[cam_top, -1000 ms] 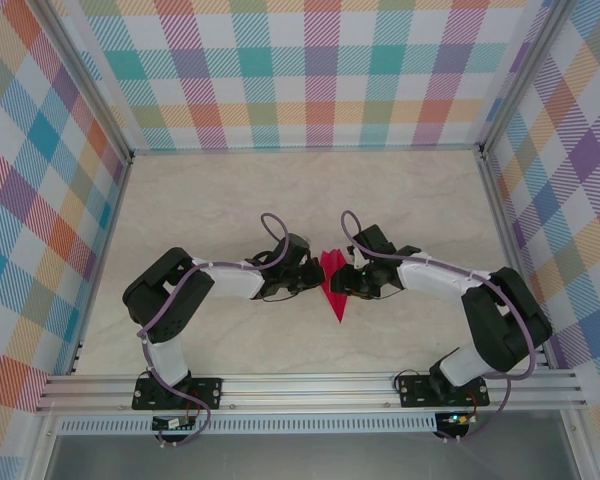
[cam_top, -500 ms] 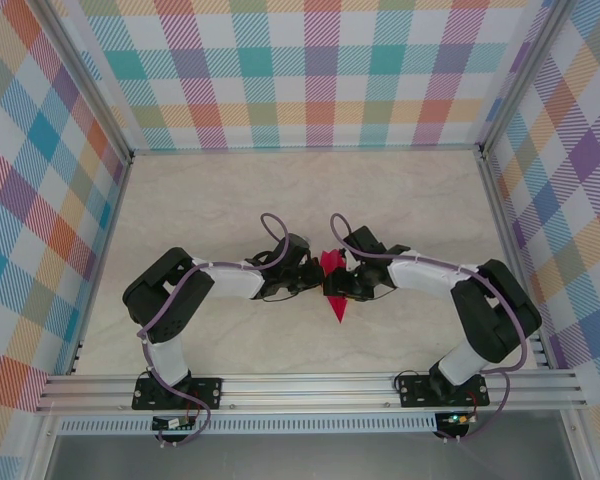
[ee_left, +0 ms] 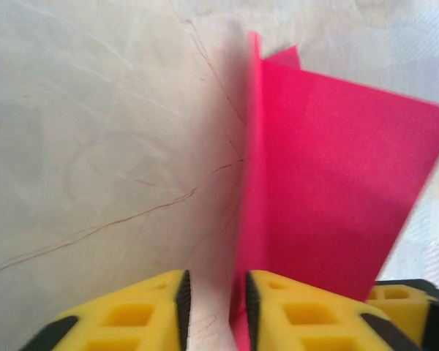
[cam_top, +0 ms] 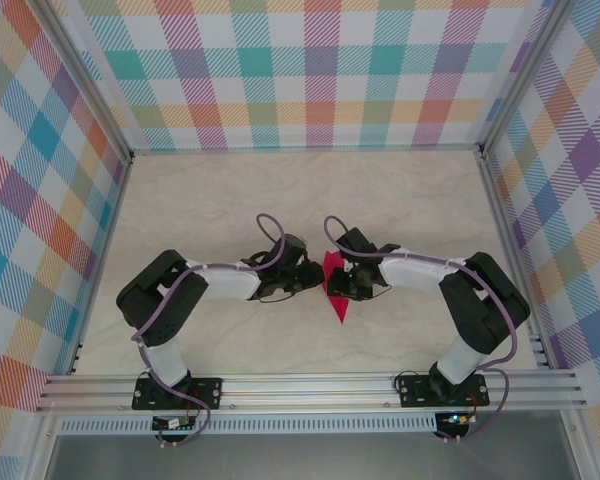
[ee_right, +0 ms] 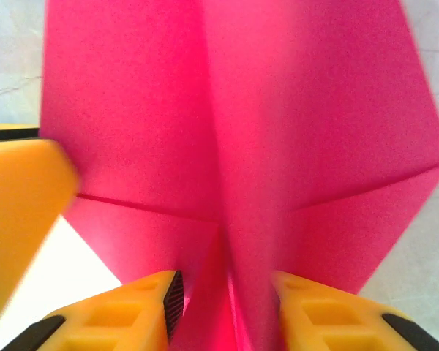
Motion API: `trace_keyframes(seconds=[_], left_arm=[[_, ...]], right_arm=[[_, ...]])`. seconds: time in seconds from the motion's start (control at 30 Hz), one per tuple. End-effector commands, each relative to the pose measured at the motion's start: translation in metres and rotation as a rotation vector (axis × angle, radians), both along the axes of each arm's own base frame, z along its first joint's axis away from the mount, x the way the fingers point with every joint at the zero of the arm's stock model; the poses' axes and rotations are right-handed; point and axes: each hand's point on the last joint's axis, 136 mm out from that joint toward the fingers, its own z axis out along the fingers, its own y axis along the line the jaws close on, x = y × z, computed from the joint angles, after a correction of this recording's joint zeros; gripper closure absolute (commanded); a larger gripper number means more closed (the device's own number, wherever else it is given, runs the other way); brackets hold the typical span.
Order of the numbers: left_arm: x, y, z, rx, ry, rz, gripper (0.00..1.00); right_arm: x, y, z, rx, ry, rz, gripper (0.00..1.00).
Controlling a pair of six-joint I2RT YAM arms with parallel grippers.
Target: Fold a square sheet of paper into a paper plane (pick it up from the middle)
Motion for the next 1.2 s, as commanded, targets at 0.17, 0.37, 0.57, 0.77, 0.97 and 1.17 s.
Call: trace_keyframes(seconds=[0.17, 0.37, 0.57, 0.77, 0.97, 1.17], left_arm=[[0.008, 0.053, 0.03, 0.093, -0.056, 0.12, 0.67], [0.006, 0.082, 0.034, 0.179, -0.062, 0.184, 0.64], [0.001, 0.123, 0.036, 0.331, -0.052, 0.293, 0.44], [-0.013, 0.174, 0.044, 0.503, -0.037, 0.4, 0.15], [-0.024, 0.202, 0.045, 0.553, -0.015, 0.456, 0.03], [-0.031, 0.21, 0.04, 0.584, 0.007, 0.451, 0.0]], right_arm=[[0.004, -0.004, -0.001, -0.076, -0.012, -0.046, 0.65], [0.007, -0.009, 0.0, -0.124, -0.027, -0.064, 0.68], [0.01, -0.008, 0.003, -0.156, -0.045, -0.06, 0.83], [0.027, -0.001, 0.011, -0.185, -0.092, -0.047, 0.92], [0.068, 0.02, 0.019, -0.223, -0.165, -0.029, 0.93], [0.102, 0.04, 0.016, -0.263, -0.206, -0.005, 0.91]])
